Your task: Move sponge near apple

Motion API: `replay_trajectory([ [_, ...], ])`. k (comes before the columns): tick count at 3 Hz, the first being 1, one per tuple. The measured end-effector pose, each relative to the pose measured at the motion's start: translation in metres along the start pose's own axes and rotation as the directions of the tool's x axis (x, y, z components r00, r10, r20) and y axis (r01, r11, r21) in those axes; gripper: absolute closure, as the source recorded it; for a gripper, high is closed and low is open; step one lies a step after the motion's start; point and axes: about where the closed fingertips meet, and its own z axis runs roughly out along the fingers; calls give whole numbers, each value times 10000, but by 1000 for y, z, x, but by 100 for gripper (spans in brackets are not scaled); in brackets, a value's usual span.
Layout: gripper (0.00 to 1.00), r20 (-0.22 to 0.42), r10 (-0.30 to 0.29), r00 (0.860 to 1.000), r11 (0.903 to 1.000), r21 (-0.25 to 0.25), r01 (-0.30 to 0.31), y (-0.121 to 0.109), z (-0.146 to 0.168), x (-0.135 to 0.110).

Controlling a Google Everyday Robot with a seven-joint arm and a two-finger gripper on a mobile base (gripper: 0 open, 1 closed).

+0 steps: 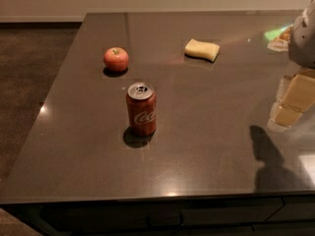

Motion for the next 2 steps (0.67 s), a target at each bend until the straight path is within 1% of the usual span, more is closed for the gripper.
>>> replay_trajectory([
  [1, 0, 1, 0, 10000, 10000, 2, 0, 0, 0, 0],
  [2, 0, 104, 125, 9999, 9996, 241, -128, -14, 1, -7],
])
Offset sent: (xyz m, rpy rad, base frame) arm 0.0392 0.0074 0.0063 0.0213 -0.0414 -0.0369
